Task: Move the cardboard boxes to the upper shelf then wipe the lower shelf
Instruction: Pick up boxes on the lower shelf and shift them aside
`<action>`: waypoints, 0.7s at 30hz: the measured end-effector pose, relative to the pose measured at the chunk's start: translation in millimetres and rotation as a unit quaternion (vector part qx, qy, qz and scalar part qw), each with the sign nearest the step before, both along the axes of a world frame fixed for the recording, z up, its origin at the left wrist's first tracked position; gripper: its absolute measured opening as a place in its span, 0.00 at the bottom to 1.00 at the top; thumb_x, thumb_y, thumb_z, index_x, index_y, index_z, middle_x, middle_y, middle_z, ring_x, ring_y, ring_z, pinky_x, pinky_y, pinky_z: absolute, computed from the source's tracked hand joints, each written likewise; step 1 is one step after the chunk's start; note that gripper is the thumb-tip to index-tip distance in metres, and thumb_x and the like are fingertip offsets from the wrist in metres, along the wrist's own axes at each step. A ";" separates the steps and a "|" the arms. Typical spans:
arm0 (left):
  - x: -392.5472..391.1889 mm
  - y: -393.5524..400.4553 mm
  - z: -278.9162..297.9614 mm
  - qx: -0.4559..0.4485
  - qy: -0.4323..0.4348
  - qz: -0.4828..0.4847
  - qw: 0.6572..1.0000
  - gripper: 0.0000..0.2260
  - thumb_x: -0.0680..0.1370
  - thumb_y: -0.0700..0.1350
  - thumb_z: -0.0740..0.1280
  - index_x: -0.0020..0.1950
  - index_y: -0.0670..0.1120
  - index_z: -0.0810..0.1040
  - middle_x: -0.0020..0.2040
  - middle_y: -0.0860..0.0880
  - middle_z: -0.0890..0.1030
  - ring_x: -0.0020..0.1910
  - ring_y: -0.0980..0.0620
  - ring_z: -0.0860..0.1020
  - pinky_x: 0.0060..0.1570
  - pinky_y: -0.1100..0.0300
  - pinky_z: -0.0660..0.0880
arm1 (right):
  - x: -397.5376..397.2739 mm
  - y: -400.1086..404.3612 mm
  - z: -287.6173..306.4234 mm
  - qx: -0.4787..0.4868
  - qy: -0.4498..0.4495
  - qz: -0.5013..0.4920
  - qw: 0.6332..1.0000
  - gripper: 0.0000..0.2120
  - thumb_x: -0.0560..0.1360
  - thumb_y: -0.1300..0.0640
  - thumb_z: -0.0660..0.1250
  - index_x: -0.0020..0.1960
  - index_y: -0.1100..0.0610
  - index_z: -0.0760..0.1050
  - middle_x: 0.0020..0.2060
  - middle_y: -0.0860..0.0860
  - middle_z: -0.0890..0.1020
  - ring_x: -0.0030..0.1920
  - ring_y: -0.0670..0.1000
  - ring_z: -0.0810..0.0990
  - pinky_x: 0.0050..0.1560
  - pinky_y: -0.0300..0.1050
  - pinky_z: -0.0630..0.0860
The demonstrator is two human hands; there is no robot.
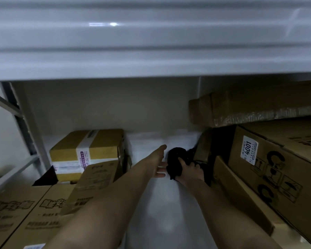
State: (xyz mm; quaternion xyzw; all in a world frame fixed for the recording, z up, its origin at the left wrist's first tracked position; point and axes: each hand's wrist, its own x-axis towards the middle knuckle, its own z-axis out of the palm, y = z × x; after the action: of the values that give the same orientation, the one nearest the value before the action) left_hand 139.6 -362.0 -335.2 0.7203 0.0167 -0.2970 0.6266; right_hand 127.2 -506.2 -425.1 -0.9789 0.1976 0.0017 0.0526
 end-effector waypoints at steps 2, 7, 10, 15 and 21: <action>1.2 -0.3 0.3 0.003 -0.002 0.001 1.000 0.30 0.77 0.63 0.58 0.72 0.45 0.66 0.57 0.44 0.76 0.54 0.45 0.76 0.52 0.52 0.74 | -0.4 -1.1 2.0 -0.010 -0.030 0.006 0.999 0.33 0.78 0.41 0.56 0.78 0.47 0.48 0.67 0.60 0.71 0.66 0.61 0.70 0.63 0.50 0.66; 0.8 0.6 -0.4 0.008 -0.007 0.008 1.000 0.29 0.77 0.63 0.59 0.70 0.45 0.68 0.57 0.44 0.77 0.56 0.44 0.76 0.50 0.52 0.75 | -5.2 -4.2 13.8 0.039 -0.116 -0.026 0.992 0.23 0.83 0.51 0.50 0.77 0.49 0.54 0.60 0.58 0.79 0.59 0.60 0.77 0.55 0.48 0.73; 0.3 2.3 -0.4 0.009 -0.015 0.008 1.000 0.28 0.77 0.63 0.59 0.68 0.44 0.69 0.56 0.44 0.77 0.55 0.45 0.77 0.49 0.52 0.76 | -6.8 -5.3 25.2 0.123 -0.171 -0.062 0.976 0.21 0.83 0.53 0.48 0.76 0.50 0.57 0.58 0.60 0.80 0.57 0.61 0.78 0.51 0.49 0.73; -5.4 4.2 4.1 0.012 -0.022 0.010 1.000 0.27 0.75 0.64 0.60 0.65 0.45 0.70 0.55 0.45 0.76 0.54 0.46 0.76 0.47 0.53 0.76 | -10.0 -0.9 37.2 0.232 -0.273 -0.093 0.929 0.20 0.83 0.53 0.49 0.72 0.54 0.65 0.58 0.60 0.78 0.57 0.62 0.76 0.52 0.49 0.72; -12.0 8.1 7.2 0.000 -0.024 0.009 1.000 0.29 0.75 0.64 0.61 0.67 0.45 0.70 0.55 0.45 0.75 0.56 0.46 0.75 0.52 0.52 0.76 | -11.5 12.0 48.2 0.294 -0.342 -0.097 0.887 0.19 0.83 0.55 0.50 0.71 0.56 0.66 0.58 0.60 0.79 0.59 0.61 0.76 0.61 0.54 0.70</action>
State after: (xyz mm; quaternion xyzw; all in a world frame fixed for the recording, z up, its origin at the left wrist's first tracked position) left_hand 127.6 -353.9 -328.0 0.7274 0.0084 -0.2734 0.6293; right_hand 115.7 -494.2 -377.0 -0.8344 0.2515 -0.2802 0.4026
